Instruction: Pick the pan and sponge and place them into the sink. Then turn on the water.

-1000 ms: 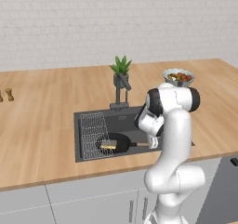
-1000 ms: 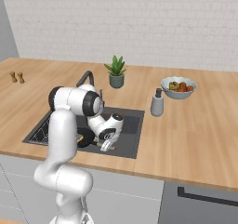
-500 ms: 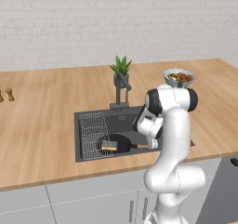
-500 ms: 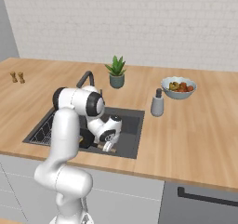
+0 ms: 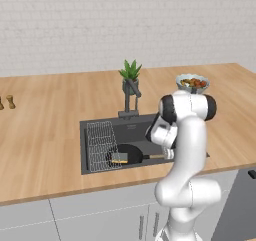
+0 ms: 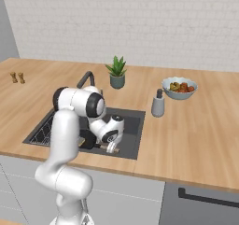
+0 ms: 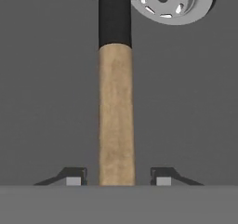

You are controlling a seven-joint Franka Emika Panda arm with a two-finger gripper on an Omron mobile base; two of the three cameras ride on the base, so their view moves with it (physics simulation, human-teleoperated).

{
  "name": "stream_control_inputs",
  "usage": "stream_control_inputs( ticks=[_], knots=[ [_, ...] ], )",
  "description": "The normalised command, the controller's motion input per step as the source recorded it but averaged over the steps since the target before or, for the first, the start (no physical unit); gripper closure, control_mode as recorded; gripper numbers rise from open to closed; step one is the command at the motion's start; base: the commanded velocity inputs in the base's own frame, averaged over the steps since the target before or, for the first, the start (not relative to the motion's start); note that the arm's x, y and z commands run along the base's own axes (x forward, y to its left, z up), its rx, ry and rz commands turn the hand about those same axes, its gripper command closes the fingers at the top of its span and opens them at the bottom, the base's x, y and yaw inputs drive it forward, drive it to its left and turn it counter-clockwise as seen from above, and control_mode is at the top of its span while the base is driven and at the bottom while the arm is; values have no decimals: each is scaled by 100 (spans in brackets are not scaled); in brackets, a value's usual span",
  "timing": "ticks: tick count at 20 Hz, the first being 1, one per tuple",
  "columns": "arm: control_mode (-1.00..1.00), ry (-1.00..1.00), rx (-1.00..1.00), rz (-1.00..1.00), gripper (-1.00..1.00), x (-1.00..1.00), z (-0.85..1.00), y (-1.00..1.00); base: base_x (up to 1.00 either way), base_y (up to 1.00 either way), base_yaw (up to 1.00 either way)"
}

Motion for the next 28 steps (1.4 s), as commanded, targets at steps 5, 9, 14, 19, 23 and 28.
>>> stream_control_inputs(
  ticks=[5,9,14,19,23,28],
  knots=[
    [-100,-3,0,-2,-100,-30,67,-3,0,0,0],
    [-100,0,0,-6,-100,-4,89,0,0,0,0],
    [-100,1,0,-10,-100,1,100,0,0,0,0],
    [-100,2,0,-7,-100,-14,100,-12,0,0,0],
    [-100,0,0,0,-100,-42,98,-24,0,0,0],
    [-100,0,0,0,-100,-32,92,-21,0,0,0]
  ],
)
